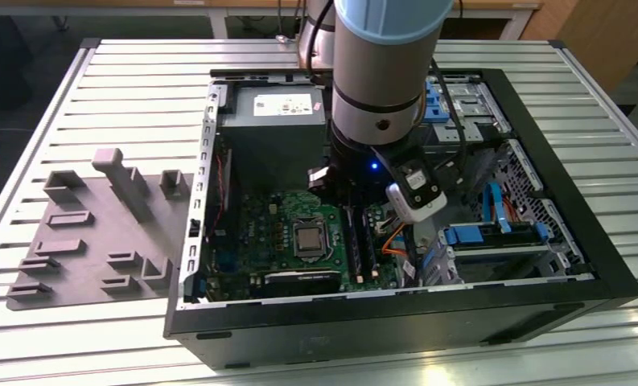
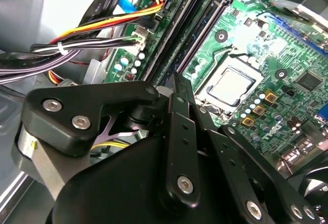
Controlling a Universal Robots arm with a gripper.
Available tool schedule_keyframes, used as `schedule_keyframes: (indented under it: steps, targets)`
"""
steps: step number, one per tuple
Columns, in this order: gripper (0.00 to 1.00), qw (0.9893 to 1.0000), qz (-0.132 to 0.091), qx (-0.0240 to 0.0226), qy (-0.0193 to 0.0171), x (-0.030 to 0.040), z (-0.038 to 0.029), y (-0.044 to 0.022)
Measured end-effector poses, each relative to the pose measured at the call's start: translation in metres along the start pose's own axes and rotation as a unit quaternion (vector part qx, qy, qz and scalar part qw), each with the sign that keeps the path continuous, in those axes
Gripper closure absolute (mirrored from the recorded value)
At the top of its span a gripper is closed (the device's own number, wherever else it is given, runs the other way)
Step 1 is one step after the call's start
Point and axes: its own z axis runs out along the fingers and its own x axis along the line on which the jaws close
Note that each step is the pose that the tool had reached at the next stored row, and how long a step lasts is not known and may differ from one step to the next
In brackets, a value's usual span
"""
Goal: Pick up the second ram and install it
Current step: 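Press down the second ram until it locks into place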
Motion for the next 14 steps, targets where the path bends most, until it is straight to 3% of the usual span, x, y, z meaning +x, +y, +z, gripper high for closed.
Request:
schedule_keyframes:
  steps: [14]
  targets:
    - [0.89,1.0000,0.000,0.0000,0.0000,-0.0001,-0.0002,-0.0037]
